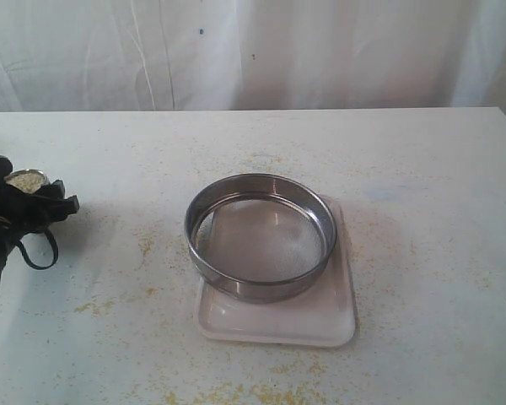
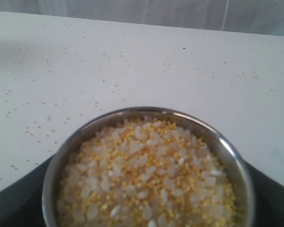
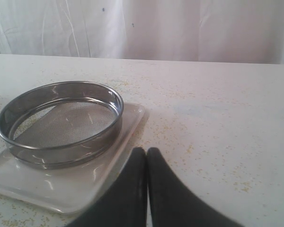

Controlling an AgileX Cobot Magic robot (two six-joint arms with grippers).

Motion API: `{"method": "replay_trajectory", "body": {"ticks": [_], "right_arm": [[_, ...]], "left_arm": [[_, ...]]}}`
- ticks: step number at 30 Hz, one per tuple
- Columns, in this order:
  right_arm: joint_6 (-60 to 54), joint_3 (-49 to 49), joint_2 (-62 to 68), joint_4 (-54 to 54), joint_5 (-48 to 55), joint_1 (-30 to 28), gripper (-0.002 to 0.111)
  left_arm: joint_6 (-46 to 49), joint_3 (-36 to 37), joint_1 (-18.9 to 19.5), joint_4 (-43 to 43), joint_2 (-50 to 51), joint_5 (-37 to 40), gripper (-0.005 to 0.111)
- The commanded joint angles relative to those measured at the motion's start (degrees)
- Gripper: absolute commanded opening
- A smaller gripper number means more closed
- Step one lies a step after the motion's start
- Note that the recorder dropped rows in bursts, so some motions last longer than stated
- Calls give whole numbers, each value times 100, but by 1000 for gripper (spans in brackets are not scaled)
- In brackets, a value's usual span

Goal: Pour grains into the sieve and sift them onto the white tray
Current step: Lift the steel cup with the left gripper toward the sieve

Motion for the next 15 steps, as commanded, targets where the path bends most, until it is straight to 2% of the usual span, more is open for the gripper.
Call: {"method": "replay_trajectory", "body": {"ticks": [1, 8, 15], "right_arm": [[-29, 27, -32, -23, -43, -38, 0], [-29, 27, -32, -23, -43, -38, 0], [-29, 27, -32, -23, -43, -38, 0]], "left_arm": [[-7, 0, 36, 172, 9, 350, 1], [-18, 292, -156, 244, -110, 268, 0], [-18, 467, -540, 268, -218, 181, 0]]}}
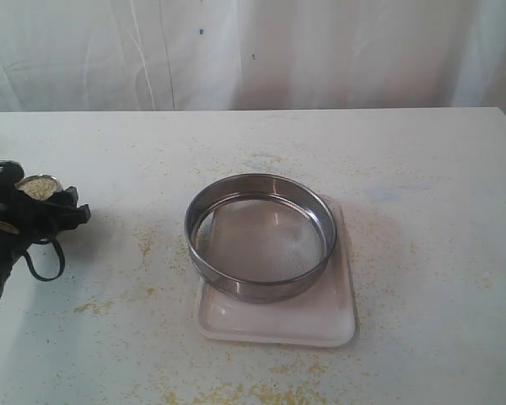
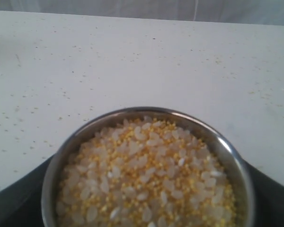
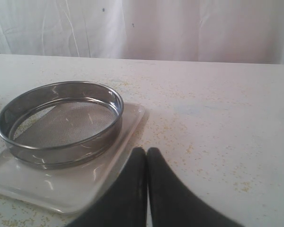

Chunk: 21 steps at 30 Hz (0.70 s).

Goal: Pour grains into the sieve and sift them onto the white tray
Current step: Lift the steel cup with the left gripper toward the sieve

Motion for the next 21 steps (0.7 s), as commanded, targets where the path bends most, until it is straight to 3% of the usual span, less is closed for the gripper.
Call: {"method": "replay_trajectory", "body": {"ticks": [1, 21], "right_arm": [[-29, 27, -32, -23, -43, -38, 0], [-29, 27, -32, -23, -43, -38, 0]], "left_arm": [[-7, 158, -303, 98, -54, 236, 0], [4, 180, -1492, 177, -106, 260, 0]]}}
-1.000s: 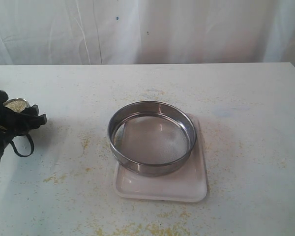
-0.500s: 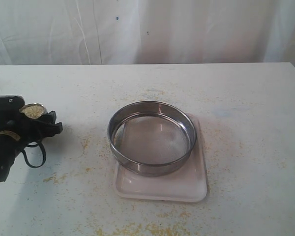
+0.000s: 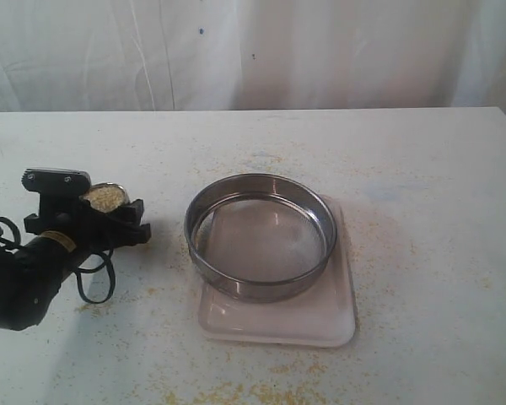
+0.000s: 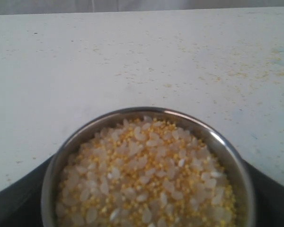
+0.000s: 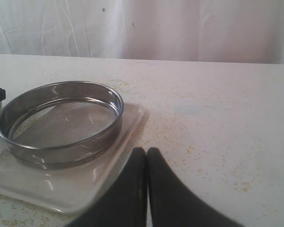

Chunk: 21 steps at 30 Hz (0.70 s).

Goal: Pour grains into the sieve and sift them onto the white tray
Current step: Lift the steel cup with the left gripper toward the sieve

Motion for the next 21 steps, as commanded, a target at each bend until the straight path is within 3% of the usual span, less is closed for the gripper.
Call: {"method": "replay_trajectory", "body": {"ticks": [1, 8, 21], "right_arm": [[-29, 27, -32, -23, -43, -38, 0], [-29, 27, -32, -23, -43, -38, 0], [-29, 27, -32, -23, -43, -38, 0]], "left_arm": [[4, 79, -211, 117, -1, 252, 0], [185, 180, -430, 42, -71, 238, 0], [364, 576, -443, 47, -901, 452, 0]]}}
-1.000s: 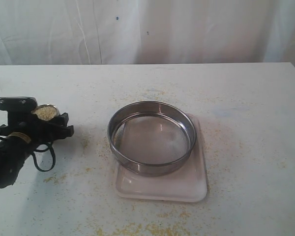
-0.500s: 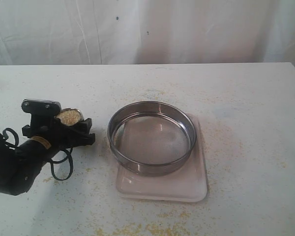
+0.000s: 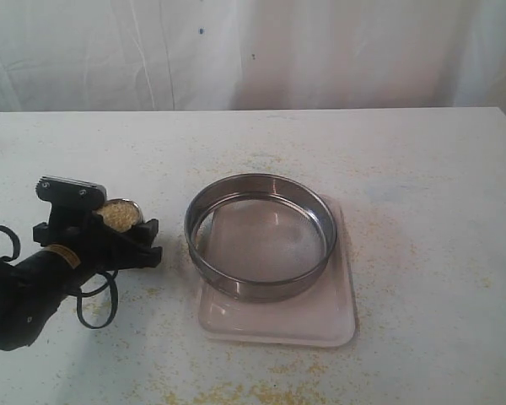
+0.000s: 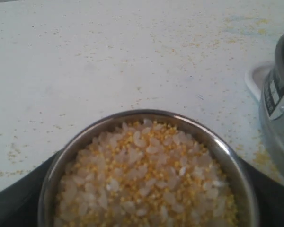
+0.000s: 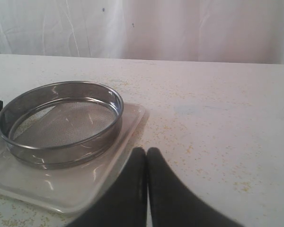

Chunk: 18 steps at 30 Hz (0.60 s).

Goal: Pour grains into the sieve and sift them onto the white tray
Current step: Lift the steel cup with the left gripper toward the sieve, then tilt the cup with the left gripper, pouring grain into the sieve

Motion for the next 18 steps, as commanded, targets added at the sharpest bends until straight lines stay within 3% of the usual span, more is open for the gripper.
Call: {"method": "replay_trajectory", "body": {"ticks": [1, 12, 18], "right_arm": [[-19, 27, -32, -23, -43, -38, 0], [166, 27, -32, -23, -43, -38, 0], [166, 27, -32, -23, -43, -38, 0]], "left_arm": [[168, 69, -41, 24, -414, 159, 0], [527, 69, -167, 76, -1124, 689, 0], [1356, -600, -564, -8, -1512, 2051, 0]]}}
